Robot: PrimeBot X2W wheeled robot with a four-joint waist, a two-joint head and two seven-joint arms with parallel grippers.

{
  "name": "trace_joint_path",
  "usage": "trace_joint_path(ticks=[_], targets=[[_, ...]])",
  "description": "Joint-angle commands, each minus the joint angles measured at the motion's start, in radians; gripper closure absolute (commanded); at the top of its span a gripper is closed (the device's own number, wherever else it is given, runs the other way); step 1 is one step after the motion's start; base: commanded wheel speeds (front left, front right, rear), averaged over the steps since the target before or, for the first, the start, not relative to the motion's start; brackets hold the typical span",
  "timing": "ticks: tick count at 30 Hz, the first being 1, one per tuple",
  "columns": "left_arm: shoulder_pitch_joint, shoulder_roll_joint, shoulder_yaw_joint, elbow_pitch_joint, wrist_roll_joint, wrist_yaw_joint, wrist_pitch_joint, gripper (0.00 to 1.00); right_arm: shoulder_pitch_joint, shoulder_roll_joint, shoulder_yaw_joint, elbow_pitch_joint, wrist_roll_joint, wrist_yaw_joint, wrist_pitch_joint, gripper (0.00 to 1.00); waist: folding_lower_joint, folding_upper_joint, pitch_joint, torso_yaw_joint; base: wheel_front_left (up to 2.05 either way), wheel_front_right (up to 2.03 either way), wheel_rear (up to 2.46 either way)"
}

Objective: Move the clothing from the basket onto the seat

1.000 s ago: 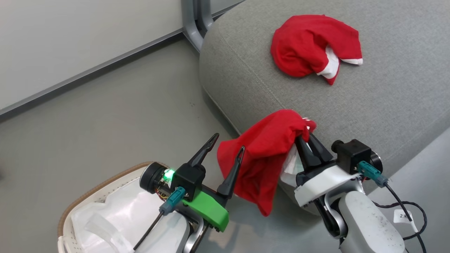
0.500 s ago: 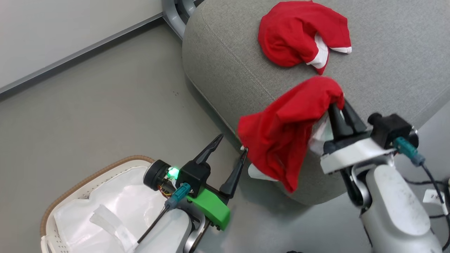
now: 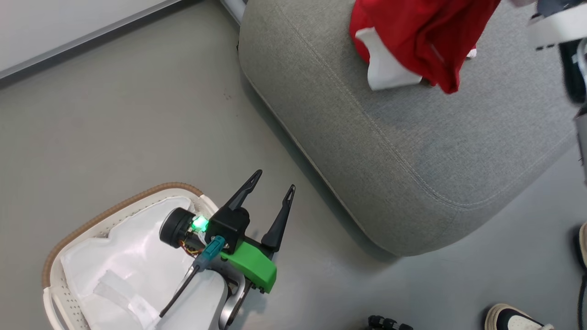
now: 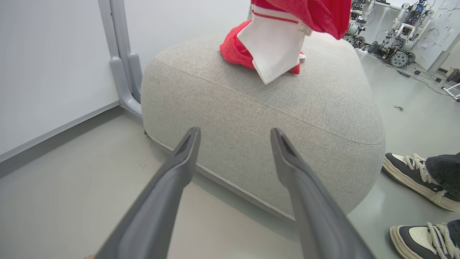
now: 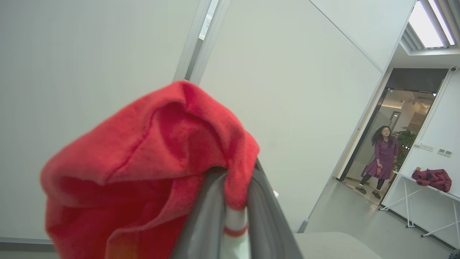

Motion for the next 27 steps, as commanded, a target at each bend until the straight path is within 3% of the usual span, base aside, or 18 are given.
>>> trace_joint_path(ticks=[1,9,16,27], targets=[[0.001,0.01,0.003,-0.003,0.004,-0.003,0.0,0.0,-0.04,-0.018,-0.01,0.016,-0.017,-0.001,-0.001,1.0,0.0,-0.0001,0.026,0.029,0.0,0.0,0.0],[-0.037,0.021,0.007,-0.002,0.016,-0.003,0.0,0.0,-0.23,-0.131,-0.108,0.213,-0.123,-0.001,-0.001,1.0,0.0,-0.0001,0.093,0.108,0.0,0.0,0.0],[-0.075,0.025,0.003,-0.006,0.025,-0.003,0.0,0.0,-0.281,-0.187,-0.242,0.383,-0.24,-0.001,-0.001,1.0,0.0,-0.0001,0.16,0.19,0.0,0.0,0.0],[-0.096,0.032,0.043,-0.026,0.046,-0.003,0.0,0.0,-0.162,-0.113,-0.462,0.602,-0.367,-0.001,-0.001,1.0,0.0,-0.0001,0.228,0.269,0.0,0.0,0.0]])
